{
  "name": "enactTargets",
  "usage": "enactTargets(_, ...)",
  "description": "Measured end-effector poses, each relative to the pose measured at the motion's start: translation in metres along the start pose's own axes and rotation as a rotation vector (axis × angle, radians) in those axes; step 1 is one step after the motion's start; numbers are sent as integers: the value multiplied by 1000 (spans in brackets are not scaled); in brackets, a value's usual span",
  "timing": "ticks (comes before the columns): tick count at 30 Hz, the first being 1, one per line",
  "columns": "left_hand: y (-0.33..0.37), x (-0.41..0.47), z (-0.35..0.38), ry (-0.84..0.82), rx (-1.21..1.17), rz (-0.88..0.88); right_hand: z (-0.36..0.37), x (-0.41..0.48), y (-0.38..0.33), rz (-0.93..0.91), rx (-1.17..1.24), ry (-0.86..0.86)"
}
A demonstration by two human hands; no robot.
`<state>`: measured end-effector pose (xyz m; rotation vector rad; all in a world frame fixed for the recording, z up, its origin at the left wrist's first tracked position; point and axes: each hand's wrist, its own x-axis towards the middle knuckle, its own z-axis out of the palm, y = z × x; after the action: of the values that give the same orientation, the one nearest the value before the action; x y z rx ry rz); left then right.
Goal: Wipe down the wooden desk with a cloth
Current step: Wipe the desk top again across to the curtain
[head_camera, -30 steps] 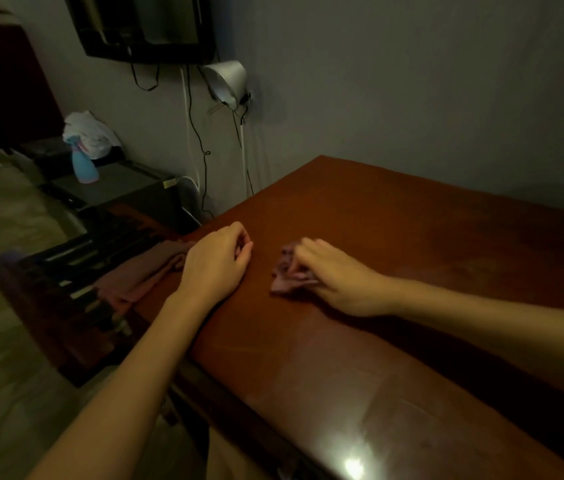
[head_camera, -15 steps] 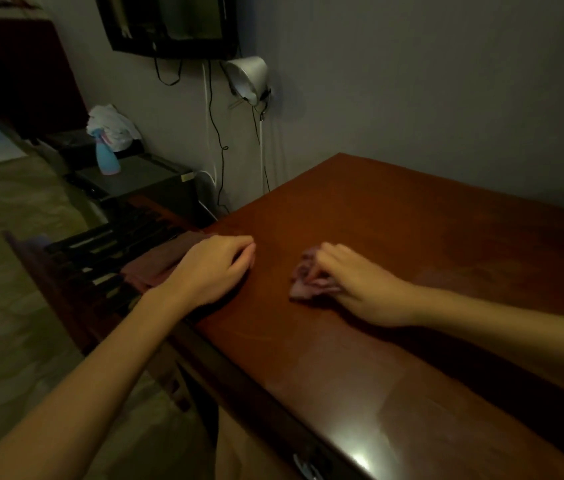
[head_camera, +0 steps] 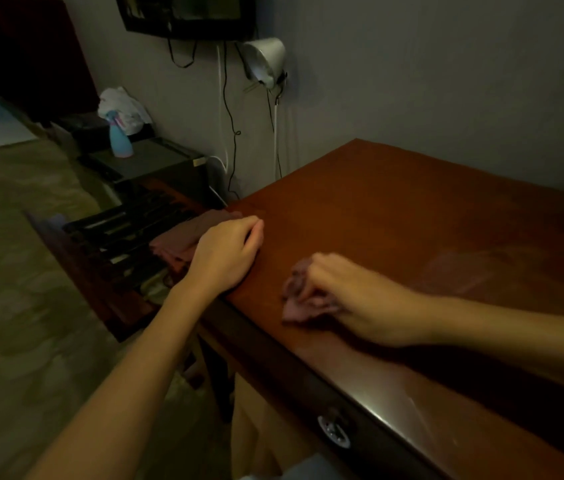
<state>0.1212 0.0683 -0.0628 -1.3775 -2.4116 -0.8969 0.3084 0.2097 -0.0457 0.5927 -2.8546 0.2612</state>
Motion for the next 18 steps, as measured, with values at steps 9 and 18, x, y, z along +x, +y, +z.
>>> enactTargets(9, -1, 1, -2, -1, 6, -19, 18, 70, 22, 447, -138, 151)
enactTargets(18, -1, 1, 1, -2, -13, -10, -14, 1, 23, 447, -55, 97)
